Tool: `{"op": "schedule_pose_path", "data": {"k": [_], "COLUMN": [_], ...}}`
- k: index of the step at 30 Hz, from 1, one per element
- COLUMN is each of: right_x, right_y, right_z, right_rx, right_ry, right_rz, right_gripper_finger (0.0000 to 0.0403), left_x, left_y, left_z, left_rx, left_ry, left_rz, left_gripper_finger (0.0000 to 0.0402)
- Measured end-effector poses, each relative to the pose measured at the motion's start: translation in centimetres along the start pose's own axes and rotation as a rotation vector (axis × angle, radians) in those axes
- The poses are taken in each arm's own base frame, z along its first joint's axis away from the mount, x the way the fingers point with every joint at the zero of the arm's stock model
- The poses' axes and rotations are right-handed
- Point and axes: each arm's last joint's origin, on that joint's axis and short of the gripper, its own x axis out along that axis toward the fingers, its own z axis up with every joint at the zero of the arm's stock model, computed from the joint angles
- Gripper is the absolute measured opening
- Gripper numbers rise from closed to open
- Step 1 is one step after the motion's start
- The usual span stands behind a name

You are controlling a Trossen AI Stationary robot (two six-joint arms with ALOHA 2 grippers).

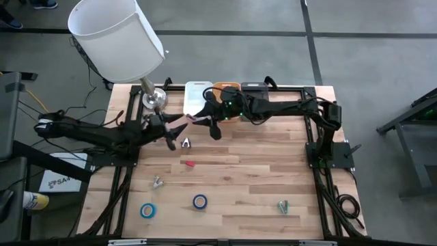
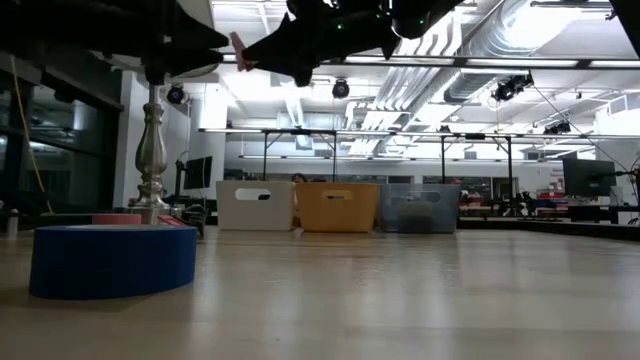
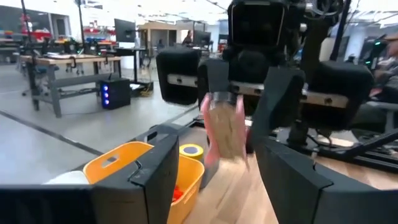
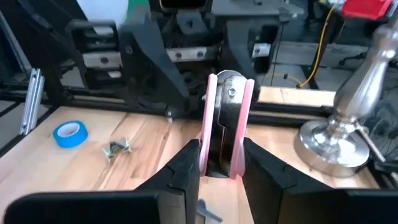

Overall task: Pick and place Stapler, Stapler remover, tape
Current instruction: Put the pink staple remover into the white bin

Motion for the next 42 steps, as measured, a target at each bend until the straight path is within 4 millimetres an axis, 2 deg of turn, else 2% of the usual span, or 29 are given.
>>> {"op": "schedule_pose_path", "data": {"k": [12,20,24,33,42], "right_x": [0.0,0.0,0.0,-0.1,-0.1], "right_y": [0.3,0.3,0.4,0.4,0.4], "right_z": [0.0,-0.2,-0.4,-0.4,-0.4], "right_rx": [-0.024,-0.019,-0.010,-0.013,-0.011], "right_ry": [-0.005,0.009,0.029,0.032,0.033], "right_rz": [0.088,0.106,0.110,0.122,0.122], "right_gripper_finger": [0.0091,0.0091,0.0091,0.0091,0.0091], "left_x": [2.1,2.7,2.7,2.7,2.7], "left_y": [-1.2,-1.6,-1.7,-1.8,-1.8], "left_z": [0.6,0.8,1.0,1.0,1.0], "left_rx": [0.017,0.019,0.016,0.010,0.013], "left_ry": [0.031,0.039,0.034,0.037,0.040], "left_rz": [-0.006,-0.012,-0.017,-0.051,-0.051], "left_gripper_finger": [0.0211,0.0208,0.0182,0.0090,0.0088]}}
